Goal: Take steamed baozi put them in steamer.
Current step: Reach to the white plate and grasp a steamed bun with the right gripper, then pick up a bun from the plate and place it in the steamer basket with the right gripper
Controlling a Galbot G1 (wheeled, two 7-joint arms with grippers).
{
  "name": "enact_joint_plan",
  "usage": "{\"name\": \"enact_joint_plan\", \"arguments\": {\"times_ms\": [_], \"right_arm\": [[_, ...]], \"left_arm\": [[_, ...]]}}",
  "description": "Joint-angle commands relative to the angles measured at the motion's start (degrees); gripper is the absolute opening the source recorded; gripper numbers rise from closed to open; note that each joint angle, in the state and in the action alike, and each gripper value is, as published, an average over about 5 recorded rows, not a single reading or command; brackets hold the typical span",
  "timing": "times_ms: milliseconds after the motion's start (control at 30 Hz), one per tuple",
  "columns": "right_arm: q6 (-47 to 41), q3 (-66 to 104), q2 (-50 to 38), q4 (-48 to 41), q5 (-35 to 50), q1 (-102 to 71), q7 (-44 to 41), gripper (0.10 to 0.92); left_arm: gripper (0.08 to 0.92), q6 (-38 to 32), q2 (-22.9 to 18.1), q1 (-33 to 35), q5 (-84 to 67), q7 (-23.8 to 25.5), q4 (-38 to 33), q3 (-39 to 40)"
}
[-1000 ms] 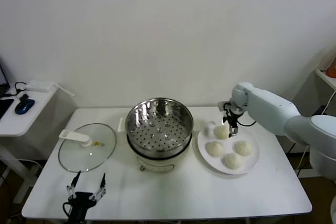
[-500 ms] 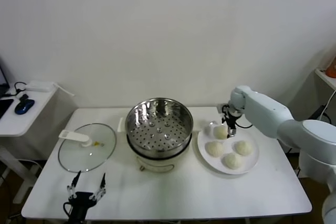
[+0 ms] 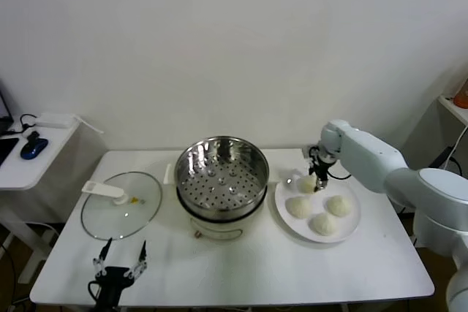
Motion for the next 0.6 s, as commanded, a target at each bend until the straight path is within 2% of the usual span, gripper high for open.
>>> {"name": "enact_joint_plan", "arguments": {"times_ms": [33,300,600], "right_arm": [[0.06,-1.23,-0.78,1.81,1.95,1.37,-0.18,0.496],[2.97,-13.74,-4.08,10.10,10.71,14.95,-1.50,0.484],[10.38,-20.24,-2.74,19.09,20.99,30.53,-2.46,0.482]], "left_arm": [[0.823,0.08,-0.03,0.01,0.02,-0.02,0.05,-0.23],[0.823,-0.21,-0.05,0.39,-0.01,-0.07,0.13,-1.04],[0.823,-0.88,0.06,0.52,0.17,-0.13,0.47,-0.96]]}}
